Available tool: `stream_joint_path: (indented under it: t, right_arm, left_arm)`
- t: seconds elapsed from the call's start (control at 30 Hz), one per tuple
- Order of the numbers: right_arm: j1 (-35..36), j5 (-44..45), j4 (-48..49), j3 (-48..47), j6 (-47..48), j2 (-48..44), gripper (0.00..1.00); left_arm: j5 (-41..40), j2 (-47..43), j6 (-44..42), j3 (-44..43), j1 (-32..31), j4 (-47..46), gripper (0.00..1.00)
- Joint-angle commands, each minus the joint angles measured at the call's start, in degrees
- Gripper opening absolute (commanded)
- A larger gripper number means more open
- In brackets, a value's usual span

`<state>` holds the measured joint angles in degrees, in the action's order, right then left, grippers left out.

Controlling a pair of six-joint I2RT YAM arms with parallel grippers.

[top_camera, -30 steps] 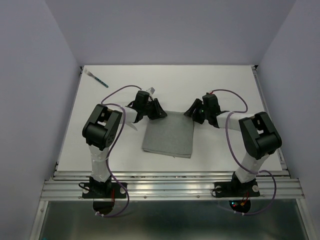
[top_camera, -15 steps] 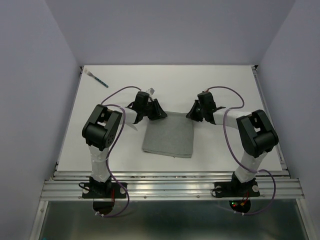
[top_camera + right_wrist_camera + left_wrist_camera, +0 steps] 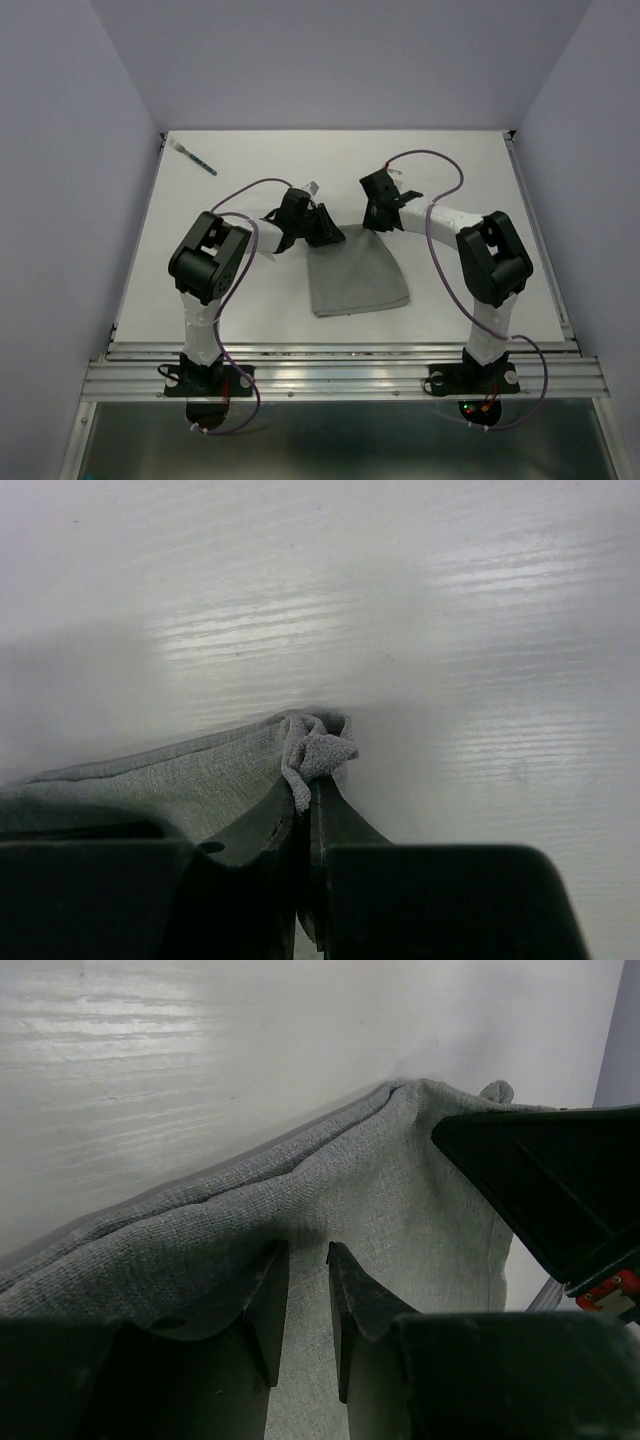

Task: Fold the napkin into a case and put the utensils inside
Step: Fold the lower triangle-folded napkin at the center of the board.

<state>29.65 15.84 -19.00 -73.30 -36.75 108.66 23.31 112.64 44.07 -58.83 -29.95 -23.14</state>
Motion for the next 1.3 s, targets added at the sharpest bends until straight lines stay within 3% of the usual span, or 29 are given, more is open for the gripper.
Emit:
stream_joint_path:
  t: [0.0, 0.27, 1.27]
  right_arm:
    - [2.77, 9.46, -9.71, -6.67, 1.42, 3.12, 0.01]
    - [6.47, 15.71, -15.97, -12.92, -1.21, 6.56, 0.01]
    - [10.08, 14.58, -18.88, -21.01, -6.23, 14.03, 0.01]
  left_arm:
    - [-0.90, -1.81, 1.71, 1.17, -1.07, -0.51, 0.34]
    - [-0.90, -1.37, 2.51, 1.52, -1.07, -1.65, 0.34]
    - [0.07, 0.39, 3.12, 3.46, -1.16, -4.55, 0.34]
